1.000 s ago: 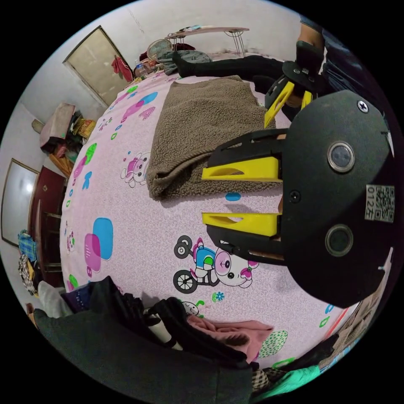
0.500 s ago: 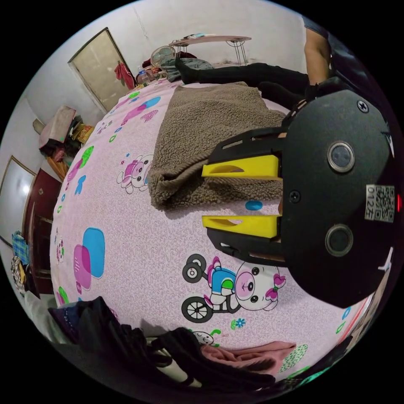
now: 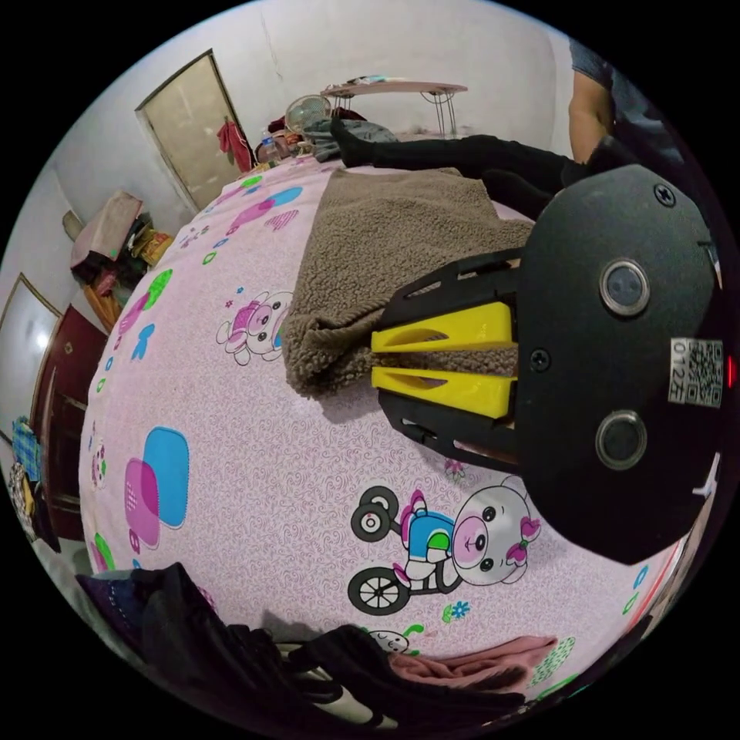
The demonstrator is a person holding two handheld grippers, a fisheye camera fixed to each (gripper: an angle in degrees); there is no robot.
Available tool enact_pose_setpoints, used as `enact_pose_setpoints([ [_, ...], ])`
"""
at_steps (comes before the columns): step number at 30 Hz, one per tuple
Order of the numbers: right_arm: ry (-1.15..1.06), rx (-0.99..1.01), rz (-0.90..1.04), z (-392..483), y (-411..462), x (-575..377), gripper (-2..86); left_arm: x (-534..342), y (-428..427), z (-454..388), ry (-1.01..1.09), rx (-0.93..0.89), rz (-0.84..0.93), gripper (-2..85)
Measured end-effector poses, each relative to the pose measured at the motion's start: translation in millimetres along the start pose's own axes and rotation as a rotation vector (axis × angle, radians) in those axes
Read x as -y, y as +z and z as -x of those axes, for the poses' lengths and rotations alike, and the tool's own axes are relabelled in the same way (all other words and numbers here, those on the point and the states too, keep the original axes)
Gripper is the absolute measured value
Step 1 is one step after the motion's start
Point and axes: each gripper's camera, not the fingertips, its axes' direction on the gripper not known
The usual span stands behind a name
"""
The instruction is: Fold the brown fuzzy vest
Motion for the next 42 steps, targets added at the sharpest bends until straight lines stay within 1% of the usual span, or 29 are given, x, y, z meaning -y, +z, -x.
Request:
enact_pose_setpoints([
  [6, 0.059, 0.076, -0.071, -19.7, -32.5, -10.1, 6.5, -1.1, -36.2, -17.4, -0.008, 0.007, -0.057, 2.0],
  [12, 0.122, 0.131, -0.177, -49.9, -75.3, -30.2, 6.5, -1.4, -73.9, -54.1, 0.006, 0.041, -0.110, 1.8],
  [18, 0.193, 0.146, -0.257, -100.3, -117.4, -68.1, 6.5, 3.7, -97.0, -117.8, 0.053, 0.055, -0.145, 1.8],
  [23, 0.273, 0.169, -0.307, -158.8, -148.4, -111.5, 6.5, 15.0, -100.8, -197.3, 0.133, 0.046, -0.152, 1.7],
  [28, 0.367, 0.190, -0.355, -230.9, -173.9, -170.8, 6.5, 28.0, -87.2, -276.5, 0.213, 0.043, -0.133, 1.7],
  [33, 0.481, 0.251, -0.382, -301.3, -181.7, -227.4, 6.5, 43.1, -54.0, -352.0, 0.264, 0.036, -0.092, 1.6],
  [39, 0.664, 0.302, -0.383, -380.4, -171.9, -296.6, 6.7, 63.0, 11.1, -436.9, 0.321, 0.056, 0.014, 1.7],
  [42, 0.758, 0.346, -0.371, -414.2, -158.6, -325.1, 6.9, 67.0, 36.7, -458.5, 0.325, 0.085, 0.049, 1.8],
])
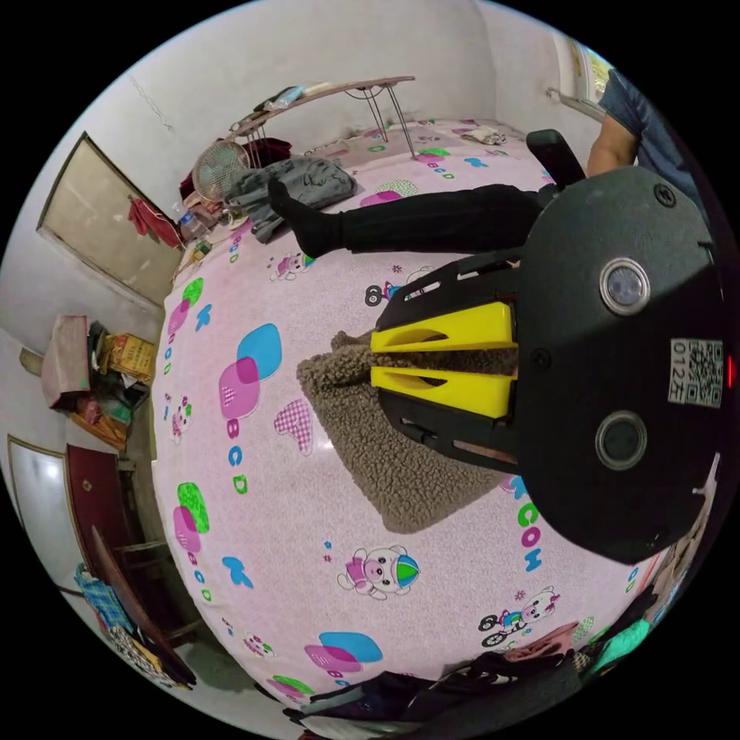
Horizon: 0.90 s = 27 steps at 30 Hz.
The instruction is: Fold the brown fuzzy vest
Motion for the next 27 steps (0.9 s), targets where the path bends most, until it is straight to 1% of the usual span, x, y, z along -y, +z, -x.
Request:
enact_pose_setpoints([
  [3, 0.102, 0.039, 0.010, -41.4, -2.9, 3.6, 7.1, 11.8, 31.6, -24.7, -0.002, 0.020, 0.032, 2.1],
  [7, 0.223, 0.069, 0.028, -91.0, -5.2, 8.5, 7.3, 19.2, 47.1, -46.2, 0.020, -0.004, 0.033, 2.5],
  [9, 0.265, 0.074, 0.034, -109.2, -6.0, 10.3, 7.3, 20.4, 40.6, -60.4, 0.082, -0.051, -0.021, 2.5],
  [13, 0.322, 0.078, 0.051, -139.6, -5.7, 16.9, 7.4, 14.4, 14.8, -72.8, 0.145, -0.087, -0.109, 2.5],
  [15, 0.334, 0.078, 0.051, -148.2, -6.4, 21.1, 7.6, -0.2, -2.5, -76.2, 0.182, -0.067, -0.144, 2.4],
  [18, 0.335, 0.089, 0.051, -157.8, -10.1, 28.2, 7.9, -21.4, -11.3, -74.9, 0.200, -0.034, -0.139, 2.3],
  [20, 0.312, 0.078, 0.054, -160.0, -13.1, 32.4, 8.2, -44.0, -11.0, -71.9, 0.199, 0.026, -0.123, 2.1],
  [24, 0.281, 0.016, 0.072, -164.5, -27.5, 43.5, 9.6, -63.1, 4.8, -66.7, 0.158, 0.037, -0.064, 1.7],
  [27, 0.232, -0.069, 0.034, -159.3, -54.8, 58.4, 10.8, -72.0, 21.2, -73.1, 0.153, 0.056, -0.036, 1.4],
])
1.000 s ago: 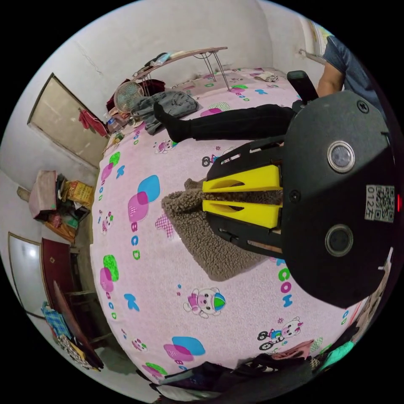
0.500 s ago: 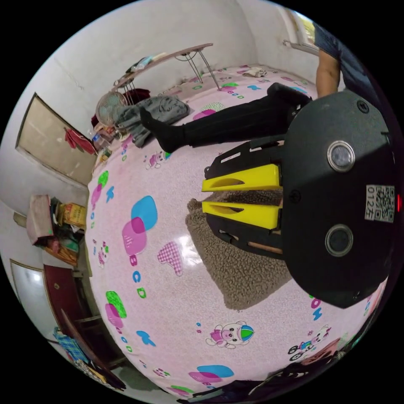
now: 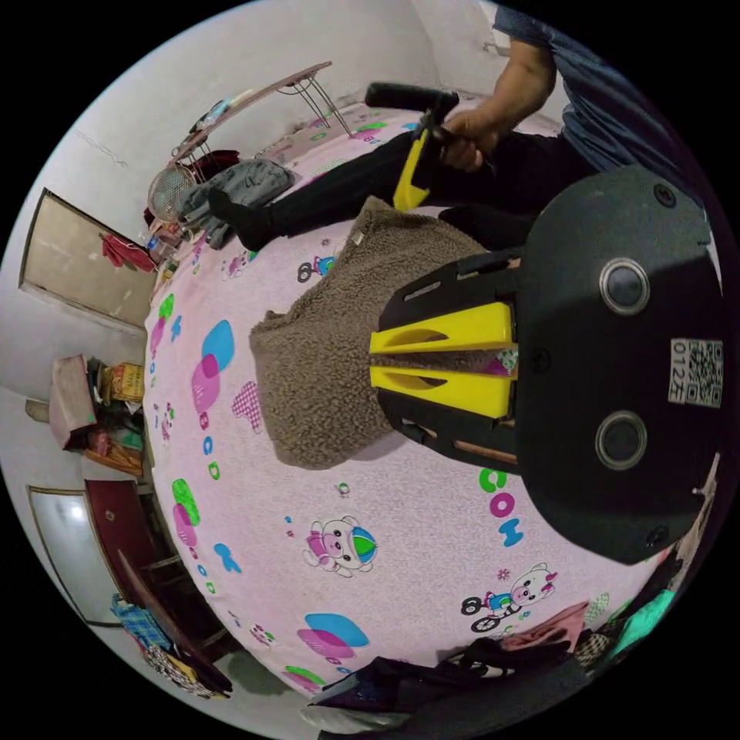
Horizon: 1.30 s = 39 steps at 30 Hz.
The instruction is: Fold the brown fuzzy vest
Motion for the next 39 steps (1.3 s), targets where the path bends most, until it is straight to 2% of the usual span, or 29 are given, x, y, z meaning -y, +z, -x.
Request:
enact_pose_setpoints([
  [3, -0.074, -0.112, -0.080, 8.2, -24.3, 23.1, 11.5, -0.9, 3.5, -5.7, -0.010, 0.004, -0.019, 1.3],
  [5, -0.103, -0.150, -0.068, 4.9, -23.9, 48.5, 11.9, 2.2, 4.8, -10.5, -0.020, 0.003, -0.042, 1.2],
  [10, -0.097, -0.052, 0.140, -26.2, 33.6, 118.2, 11.6, 17.8, 5.3, -24.9, -0.015, 0.058, -0.066, 1.2],
  [17, -0.131, -0.065, 0.296, -32.2, 103.8, 148.3, 11.0, 53.2, 20.5, -43.7, 0.009, 0.099, -0.044, 1.1],
  [20, -0.149, 0.013, 0.338, -32.6, 117.8, 150.7, 4.0, 65.6, 32.1, -52.7, 0.018, 0.113, -0.022, 0.9],
  [25, -0.231, -0.028, 0.153, -11.2, 79.2, 138.3, -0.5, 79.8, 49.1, -71.8, 0.058, 0.124, -0.014, 0.5],
  [29, -0.269, -0.188, 0.171, -7.3, 82.9, 127.8, -0.7, 90.1, 73.7, -91.0, 0.101, 0.117, 0.008, 0.0],
  [35, -0.241, -0.231, 0.150, -3.0, 98.4, 133.4, -0.5, 94.9, 101.3, -106.6, 0.077, 0.192, 0.031, -0.1],
  [37, -0.318, -0.346, 0.024, 22.6, 87.9, 140.1, -0.7, 95.6, 104.4, -106.4, 0.065, 0.177, 0.035, -0.1],
  [39, -0.368, -0.374, -0.080, 41.8, 82.4, 149.0, -0.8, 96.4, 106.3, -105.9, 0.055, 0.165, 0.038, -0.1],
])
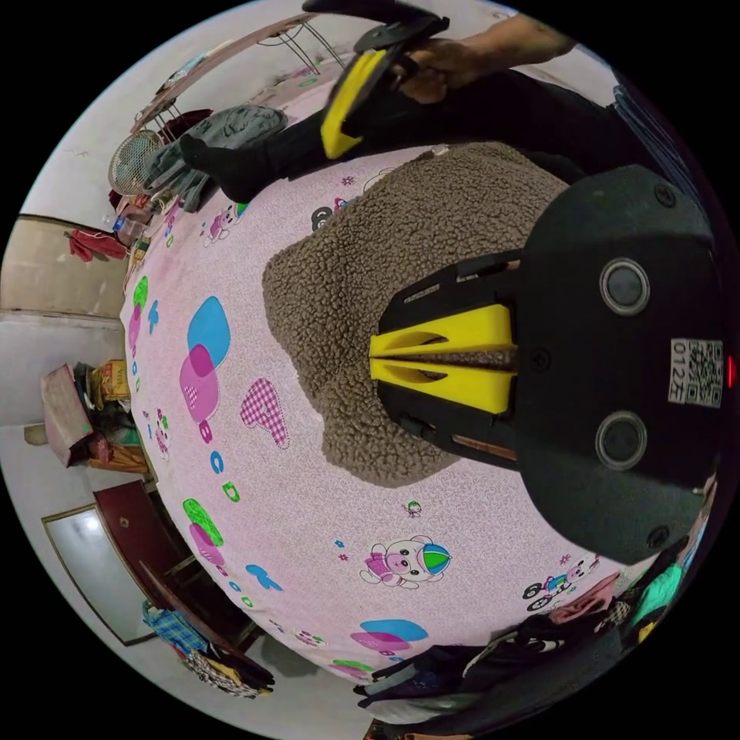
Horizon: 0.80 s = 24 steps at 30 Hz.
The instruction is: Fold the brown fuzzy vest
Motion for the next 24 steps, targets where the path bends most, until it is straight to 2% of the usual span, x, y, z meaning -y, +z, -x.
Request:
enact_pose_setpoints([
  [2, -0.028, 0.025, -0.044, 11.8, 1.3, 17.5, -0.8, 2.0, 2.0, -0.7, -0.013, -0.003, 0.016, 0.1],
  [6, -0.037, 0.090, -0.011, 37.1, 41.4, 50.3, -0.9, 4.1, 5.1, -5.6, -0.026, 0.024, 0.033, 0.4],
  [15, 0.054, 0.000, 0.137, 56.1, 140.1, 71.5, -0.9, 1.5, 18.6, -6.3, -0.079, 0.073, 0.038, 0.6],
  [24, 0.012, -0.010, 0.127, 66.8, 162.5, 83.1, -0.9, -10.7, 12.5, 5.5, -0.082, 0.062, -0.009, 0.6],
])
